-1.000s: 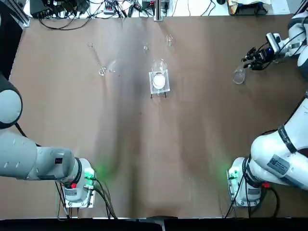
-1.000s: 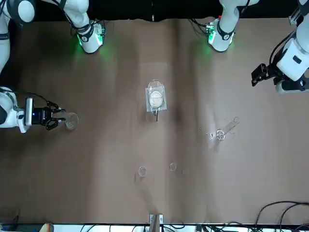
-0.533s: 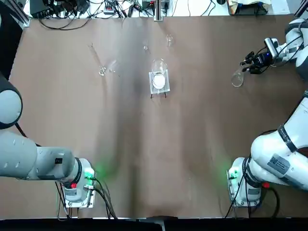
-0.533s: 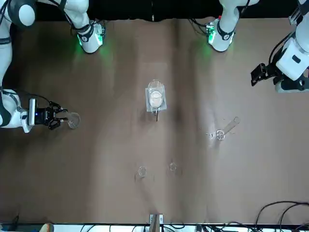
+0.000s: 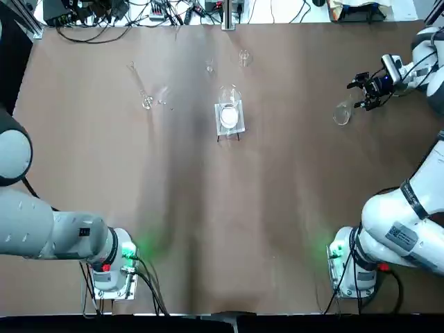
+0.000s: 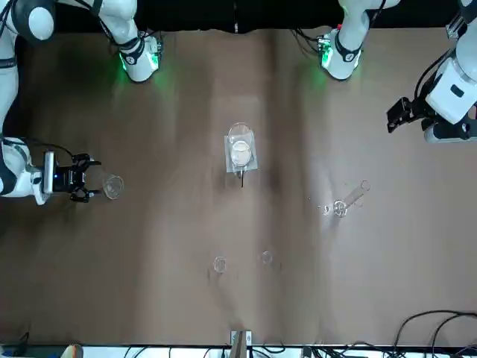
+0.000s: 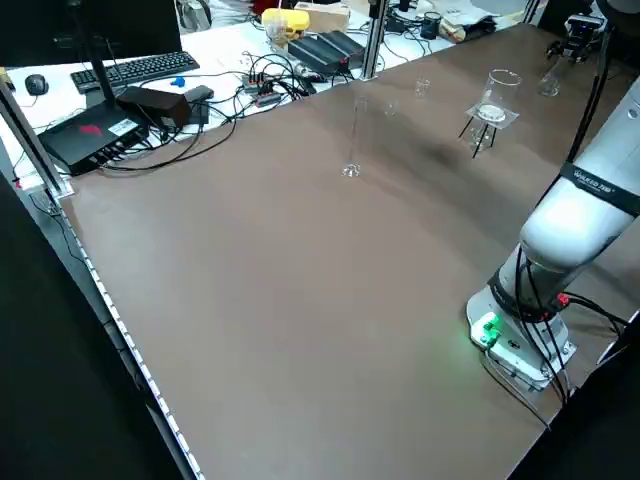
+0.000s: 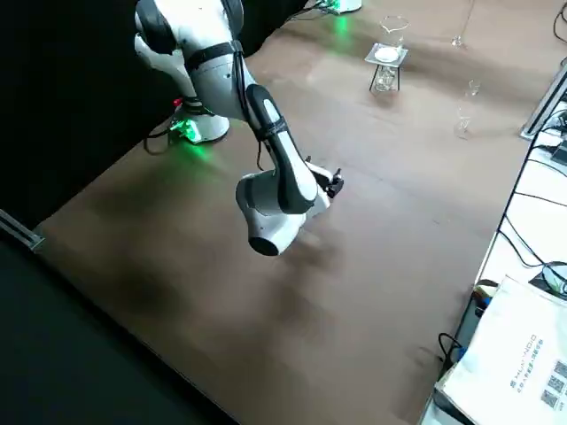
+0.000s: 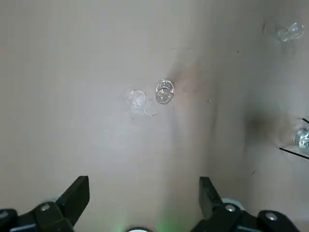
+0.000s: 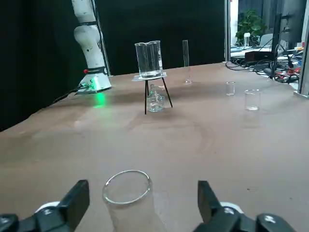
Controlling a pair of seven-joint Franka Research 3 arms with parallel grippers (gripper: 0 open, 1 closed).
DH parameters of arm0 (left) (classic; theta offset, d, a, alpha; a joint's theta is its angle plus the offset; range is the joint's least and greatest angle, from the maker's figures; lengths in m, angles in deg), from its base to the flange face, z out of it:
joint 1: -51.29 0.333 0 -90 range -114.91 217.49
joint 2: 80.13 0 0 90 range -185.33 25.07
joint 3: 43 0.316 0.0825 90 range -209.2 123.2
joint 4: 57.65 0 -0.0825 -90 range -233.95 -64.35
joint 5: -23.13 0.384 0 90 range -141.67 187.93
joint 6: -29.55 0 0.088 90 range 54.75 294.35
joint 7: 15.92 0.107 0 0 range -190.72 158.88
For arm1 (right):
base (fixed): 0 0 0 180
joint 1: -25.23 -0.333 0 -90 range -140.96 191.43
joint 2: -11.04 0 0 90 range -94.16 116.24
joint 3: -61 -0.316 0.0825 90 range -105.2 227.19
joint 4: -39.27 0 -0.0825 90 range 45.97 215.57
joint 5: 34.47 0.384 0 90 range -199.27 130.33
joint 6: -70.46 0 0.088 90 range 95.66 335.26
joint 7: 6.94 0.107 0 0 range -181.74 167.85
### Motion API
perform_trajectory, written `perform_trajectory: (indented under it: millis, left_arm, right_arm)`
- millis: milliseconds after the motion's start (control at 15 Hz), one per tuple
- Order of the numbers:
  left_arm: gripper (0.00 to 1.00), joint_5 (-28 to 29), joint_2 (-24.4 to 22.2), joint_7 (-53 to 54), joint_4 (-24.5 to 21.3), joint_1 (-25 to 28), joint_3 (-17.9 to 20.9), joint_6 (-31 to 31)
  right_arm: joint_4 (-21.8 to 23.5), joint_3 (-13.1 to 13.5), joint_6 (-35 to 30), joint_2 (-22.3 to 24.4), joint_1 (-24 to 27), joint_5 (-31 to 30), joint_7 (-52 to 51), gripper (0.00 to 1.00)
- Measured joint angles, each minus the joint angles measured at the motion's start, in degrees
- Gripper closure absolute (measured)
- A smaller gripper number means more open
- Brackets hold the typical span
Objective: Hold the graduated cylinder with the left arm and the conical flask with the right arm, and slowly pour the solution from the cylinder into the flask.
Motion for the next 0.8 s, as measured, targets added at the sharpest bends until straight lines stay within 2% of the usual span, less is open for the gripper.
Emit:
perform_trajectory:
  millis: [267,467,533,800]
  left_arm:
    - [0.00,0.0,0.0,0.0,0.0,0.0,0.0,0.0]
    - [0.00,0.0,0.0,0.0,0.0,0.0,0.0,0.0]
    - [0.00,0.0,0.0,0.0,0.0,0.0,0.0,0.0]
    - [0.00,0.0,0.0,0.0,0.1,0.0,-0.1,0.0]
  right_arm:
    - [-1.7,0.0,0.0,0.0,1.6,0.1,3.6,0.00]
    - [-5.3,0.1,-0.4,0.3,2.9,-0.6,8.7,0.00]
    - [-8.5,-0.1,-0.4,1.1,2.7,-3.4,13.9,0.00]
    - [-16.3,-0.6,-0.4,3.6,-0.9,-11.4,31.0,0.00]
